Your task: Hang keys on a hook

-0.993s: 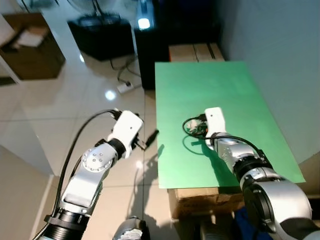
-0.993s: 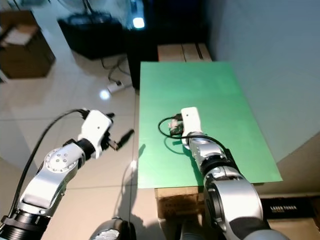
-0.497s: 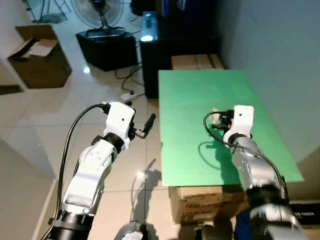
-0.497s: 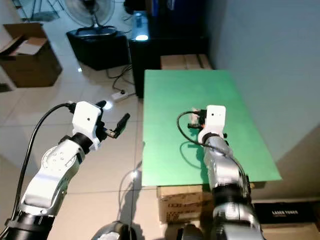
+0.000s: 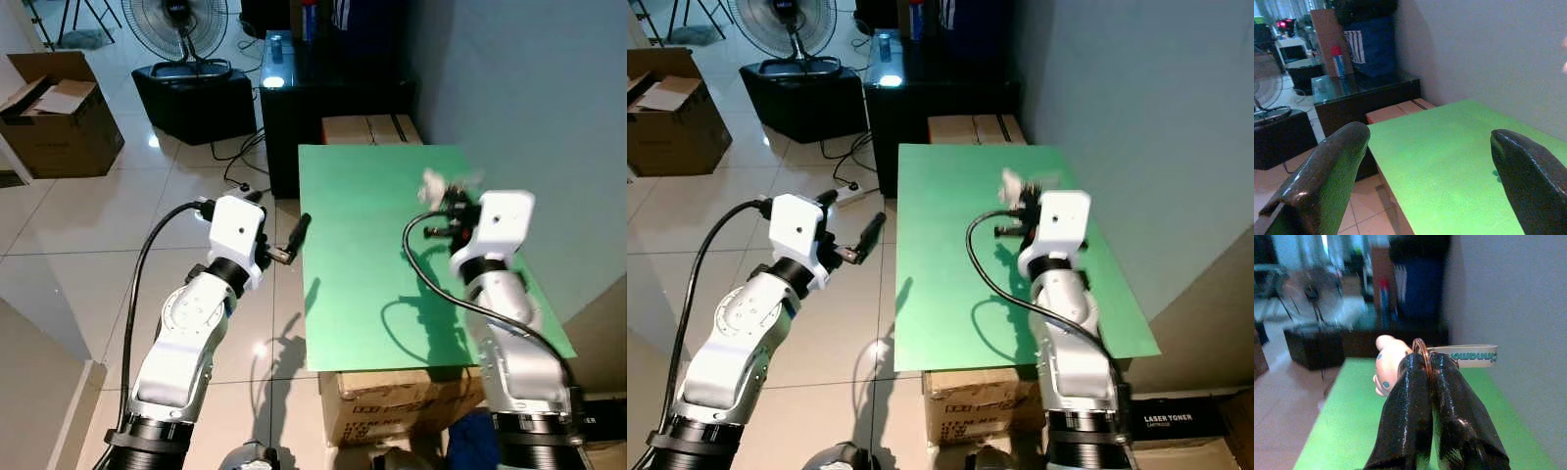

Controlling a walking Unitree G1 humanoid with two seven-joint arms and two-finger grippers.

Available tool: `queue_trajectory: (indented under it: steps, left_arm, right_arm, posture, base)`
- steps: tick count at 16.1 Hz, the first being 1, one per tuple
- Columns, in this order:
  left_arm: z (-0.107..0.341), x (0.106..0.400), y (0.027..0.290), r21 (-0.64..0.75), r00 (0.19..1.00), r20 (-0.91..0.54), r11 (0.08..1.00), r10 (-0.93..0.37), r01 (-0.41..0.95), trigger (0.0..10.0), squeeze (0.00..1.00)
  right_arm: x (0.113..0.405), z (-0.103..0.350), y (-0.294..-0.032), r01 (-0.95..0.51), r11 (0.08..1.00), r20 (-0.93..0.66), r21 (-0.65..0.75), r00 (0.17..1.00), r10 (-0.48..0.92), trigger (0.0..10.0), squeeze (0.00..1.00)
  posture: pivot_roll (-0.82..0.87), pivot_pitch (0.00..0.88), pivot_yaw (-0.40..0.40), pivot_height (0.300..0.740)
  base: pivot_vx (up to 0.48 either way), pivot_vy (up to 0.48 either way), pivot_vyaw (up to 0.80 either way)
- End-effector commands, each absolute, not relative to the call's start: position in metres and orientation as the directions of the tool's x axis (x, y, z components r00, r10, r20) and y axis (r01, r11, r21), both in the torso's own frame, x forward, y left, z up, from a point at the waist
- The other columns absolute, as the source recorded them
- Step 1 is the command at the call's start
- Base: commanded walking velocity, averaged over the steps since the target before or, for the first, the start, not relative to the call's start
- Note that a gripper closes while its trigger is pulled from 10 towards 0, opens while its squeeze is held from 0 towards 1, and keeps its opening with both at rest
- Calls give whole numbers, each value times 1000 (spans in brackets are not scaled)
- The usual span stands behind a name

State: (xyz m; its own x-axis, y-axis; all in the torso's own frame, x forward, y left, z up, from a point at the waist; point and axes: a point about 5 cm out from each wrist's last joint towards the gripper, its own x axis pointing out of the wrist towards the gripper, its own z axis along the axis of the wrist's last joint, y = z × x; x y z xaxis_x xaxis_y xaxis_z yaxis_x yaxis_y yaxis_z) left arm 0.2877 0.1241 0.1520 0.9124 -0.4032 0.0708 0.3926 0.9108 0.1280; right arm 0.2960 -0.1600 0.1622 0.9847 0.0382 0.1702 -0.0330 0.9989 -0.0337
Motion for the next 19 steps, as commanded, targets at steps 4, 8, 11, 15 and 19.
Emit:
queue_trajectory:
  steps: [4,8,11,15,19]
  left_arm:
    - [160,292,129,122,923,119,928,-366,353,10000,0]
    - [161,294,134,145,936,107,936,-336,319,10000,0]
    - [155,295,138,192,952,57,939,-300,284,10000,0]
    - [148,290,139,220,956,24,935,-291,279,10000,0]
    - [134,286,142,242,967,-57,937,-247,253,10000,0]
  right_arm:
    - [286,183,-133,-232,893,253,-385,904,344,0,0]
    - [286,173,-126,-286,900,197,-328,911,361,1765,0]
    - [285,157,-123,-338,915,94,-220,926,365,10000,0]
    - [280,141,-125,-381,898,-11,-219,922,388,10000,0]
    - [276,130,-134,-388,915,-48,-112,922,385,10000,0]
  posture:
    - [-115,0,33,718]
    - [-88,0,24,718]
    - [-78,0,16,718]
    - [-76,0,-5,718]
    - [-39,0,-53,718]
  base:
    - [0,0,0]
    - [0,0,0]
    - [0,0,138]
    - [0,0,800]
    - [0,0,800]
